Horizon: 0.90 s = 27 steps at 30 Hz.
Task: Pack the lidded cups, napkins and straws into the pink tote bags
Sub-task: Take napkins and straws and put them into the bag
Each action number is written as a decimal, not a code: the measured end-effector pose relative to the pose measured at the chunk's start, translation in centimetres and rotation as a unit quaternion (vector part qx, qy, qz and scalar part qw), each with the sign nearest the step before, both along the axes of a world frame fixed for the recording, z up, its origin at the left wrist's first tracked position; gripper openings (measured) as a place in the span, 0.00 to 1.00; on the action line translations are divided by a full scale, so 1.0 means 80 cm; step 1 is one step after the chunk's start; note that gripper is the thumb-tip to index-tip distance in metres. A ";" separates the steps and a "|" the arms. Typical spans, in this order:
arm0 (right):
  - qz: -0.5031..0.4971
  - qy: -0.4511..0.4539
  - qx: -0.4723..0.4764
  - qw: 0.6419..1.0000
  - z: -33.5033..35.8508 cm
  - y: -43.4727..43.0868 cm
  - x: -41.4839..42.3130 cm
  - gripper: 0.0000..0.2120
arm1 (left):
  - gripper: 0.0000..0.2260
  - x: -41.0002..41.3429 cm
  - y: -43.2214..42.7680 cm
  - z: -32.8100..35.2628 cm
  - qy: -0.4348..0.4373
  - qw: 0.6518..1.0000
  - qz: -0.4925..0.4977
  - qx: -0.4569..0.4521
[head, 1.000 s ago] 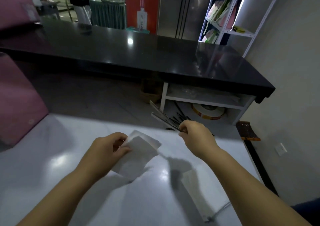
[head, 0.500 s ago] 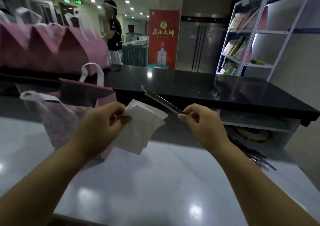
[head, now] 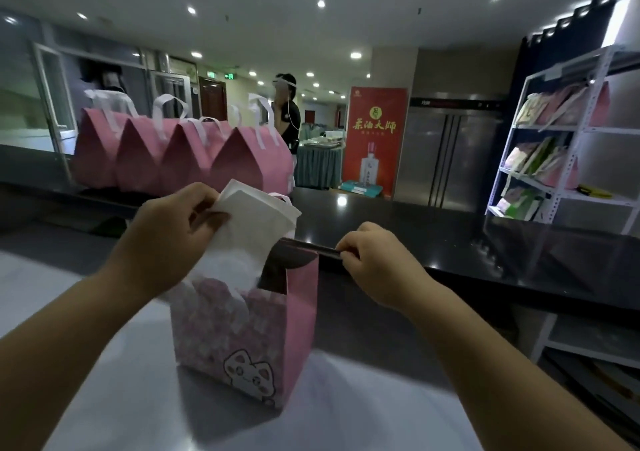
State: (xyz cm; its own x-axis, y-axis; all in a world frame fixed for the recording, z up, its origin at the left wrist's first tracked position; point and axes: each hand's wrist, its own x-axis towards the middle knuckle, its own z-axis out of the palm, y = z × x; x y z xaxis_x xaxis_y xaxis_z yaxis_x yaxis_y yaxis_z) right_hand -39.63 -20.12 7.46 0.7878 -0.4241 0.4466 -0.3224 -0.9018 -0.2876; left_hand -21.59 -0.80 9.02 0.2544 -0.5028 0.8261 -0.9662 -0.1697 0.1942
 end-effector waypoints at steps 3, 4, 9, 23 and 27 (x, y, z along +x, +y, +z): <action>0.013 0.024 -0.056 0.998 0.005 -0.008 0.047 0.09 | 0.03 0.046 -0.010 0.012 -0.005 1.000 0.014 0.004; 0.021 0.029 -0.074 0.997 0.007 -0.011 0.063 0.08 | 0.03 0.060 -0.014 0.015 -0.007 1.000 0.020 0.007; 0.067 0.082 -0.154 0.982 0.000 -0.024 0.140 0.04 | 0.02 0.115 -0.037 0.012 0.002 0.999 0.021 0.033; -0.005 0.035 0.090 0.995 -0.022 -0.032 0.201 0.21 | 0.02 0.190 -0.072 -0.044 0.185 0.973 -0.111 0.084; 0.017 -0.069 0.274 0.959 -0.025 -0.022 0.203 0.13 | 0.04 0.201 -0.081 -0.044 0.270 0.937 -0.212 0.070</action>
State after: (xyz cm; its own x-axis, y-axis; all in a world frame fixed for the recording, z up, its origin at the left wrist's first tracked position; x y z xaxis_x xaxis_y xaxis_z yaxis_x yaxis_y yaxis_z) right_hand -23.37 -21.87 5.44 0.7543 -0.6004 0.2655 -0.2198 -0.6121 -0.7596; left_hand -5.55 -7.26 5.48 0.3696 -0.7473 0.5521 -0.7195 0.1459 0.6790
